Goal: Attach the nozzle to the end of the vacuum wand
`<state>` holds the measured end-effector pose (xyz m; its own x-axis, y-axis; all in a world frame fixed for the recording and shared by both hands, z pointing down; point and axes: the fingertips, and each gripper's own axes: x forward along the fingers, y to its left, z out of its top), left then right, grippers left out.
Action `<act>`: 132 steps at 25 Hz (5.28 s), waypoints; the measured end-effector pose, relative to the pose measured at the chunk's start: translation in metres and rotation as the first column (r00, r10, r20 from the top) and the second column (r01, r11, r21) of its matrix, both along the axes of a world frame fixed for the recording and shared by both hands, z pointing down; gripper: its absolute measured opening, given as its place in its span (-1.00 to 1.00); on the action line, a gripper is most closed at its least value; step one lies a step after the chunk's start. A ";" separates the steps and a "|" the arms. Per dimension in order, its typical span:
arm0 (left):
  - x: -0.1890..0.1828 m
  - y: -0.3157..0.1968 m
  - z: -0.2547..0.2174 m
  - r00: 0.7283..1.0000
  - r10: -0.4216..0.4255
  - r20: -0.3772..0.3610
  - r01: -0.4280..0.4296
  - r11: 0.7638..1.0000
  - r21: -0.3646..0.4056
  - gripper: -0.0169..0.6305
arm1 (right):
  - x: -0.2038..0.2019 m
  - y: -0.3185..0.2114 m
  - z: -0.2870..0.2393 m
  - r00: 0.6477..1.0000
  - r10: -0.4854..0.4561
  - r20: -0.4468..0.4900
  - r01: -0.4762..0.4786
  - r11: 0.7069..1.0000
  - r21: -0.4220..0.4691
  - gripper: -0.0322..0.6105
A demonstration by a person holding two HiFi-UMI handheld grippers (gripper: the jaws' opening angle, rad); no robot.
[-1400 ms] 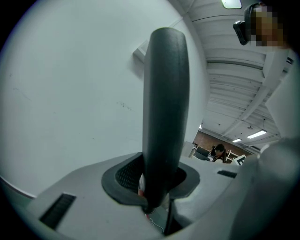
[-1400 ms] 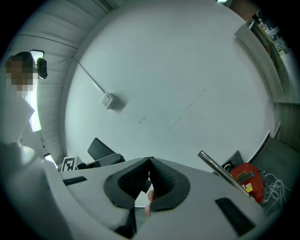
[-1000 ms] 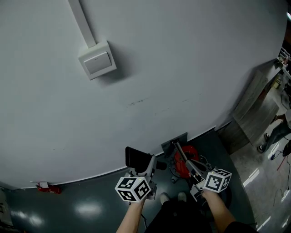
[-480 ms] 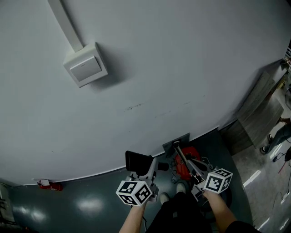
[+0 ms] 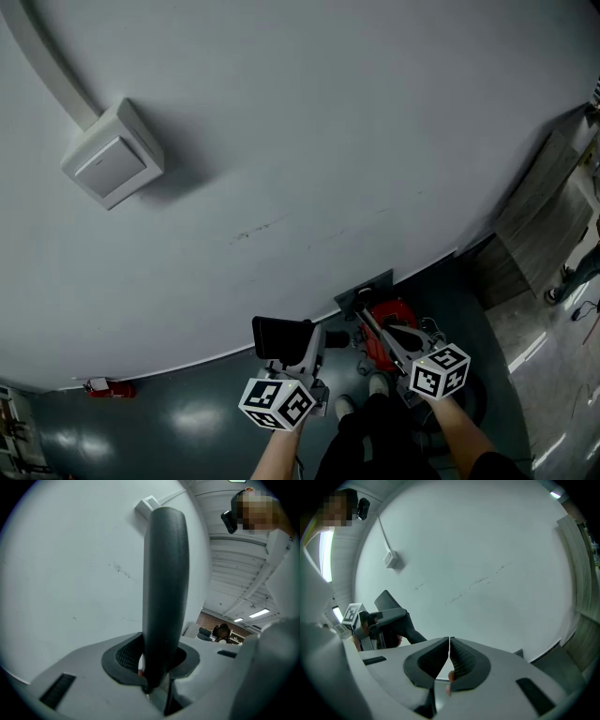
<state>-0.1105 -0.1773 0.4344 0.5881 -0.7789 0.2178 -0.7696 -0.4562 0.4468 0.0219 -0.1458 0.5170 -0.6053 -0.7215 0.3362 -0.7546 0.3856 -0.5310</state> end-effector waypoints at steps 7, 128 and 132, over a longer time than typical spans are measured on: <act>0.006 -0.013 0.023 1.000 -0.017 0.014 0.017 1.000 -0.020 -0.67 | 0.003 -0.018 0.027 0.998 -0.036 -0.049 0.037 0.999 0.009 -0.84; 0.081 -0.082 0.079 0.991 0.107 -0.082 -0.112 0.992 -0.062 -0.68 | -0.042 -0.036 0.161 0.798 -0.265 -0.542 0.380 0.918 0.110 -0.50; 0.087 -0.073 0.073 0.995 0.095 -0.029 -0.096 0.995 -0.014 -0.68 | -0.038 -0.037 0.160 0.793 -0.270 -0.546 0.384 0.918 0.104 -0.50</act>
